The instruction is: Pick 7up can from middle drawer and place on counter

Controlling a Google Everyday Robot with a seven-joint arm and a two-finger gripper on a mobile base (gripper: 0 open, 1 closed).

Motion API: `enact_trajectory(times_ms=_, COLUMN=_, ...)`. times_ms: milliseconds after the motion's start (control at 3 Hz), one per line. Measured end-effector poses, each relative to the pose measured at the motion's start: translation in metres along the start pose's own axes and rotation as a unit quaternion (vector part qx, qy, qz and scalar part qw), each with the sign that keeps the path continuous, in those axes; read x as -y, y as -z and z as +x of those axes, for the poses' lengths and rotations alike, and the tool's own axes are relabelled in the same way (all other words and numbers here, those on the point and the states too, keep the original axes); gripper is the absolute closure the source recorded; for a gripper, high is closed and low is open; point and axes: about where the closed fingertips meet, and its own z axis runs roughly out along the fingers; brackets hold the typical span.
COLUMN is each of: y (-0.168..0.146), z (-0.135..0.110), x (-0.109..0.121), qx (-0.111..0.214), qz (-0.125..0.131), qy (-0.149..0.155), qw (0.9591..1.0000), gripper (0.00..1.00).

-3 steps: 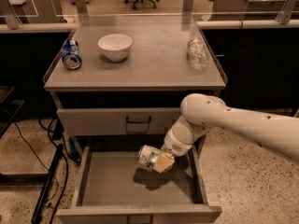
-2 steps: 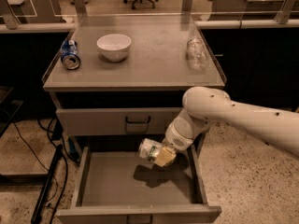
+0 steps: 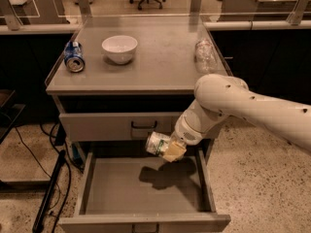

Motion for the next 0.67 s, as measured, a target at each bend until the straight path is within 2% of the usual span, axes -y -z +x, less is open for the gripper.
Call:
enact_trajectory(times_ms=333, y=0.02, z=-0.01, x=-0.005, qx=0.014, qz=0.015, qy=0.013, qw=0.9997, gripper=1.0)
enact_trajectory(times_ms=667, y=0.054, z=-0.024, x=0.0, qx=0.029, qz=0.04, qy=0.024, qw=0.9985, gripper=1.0)
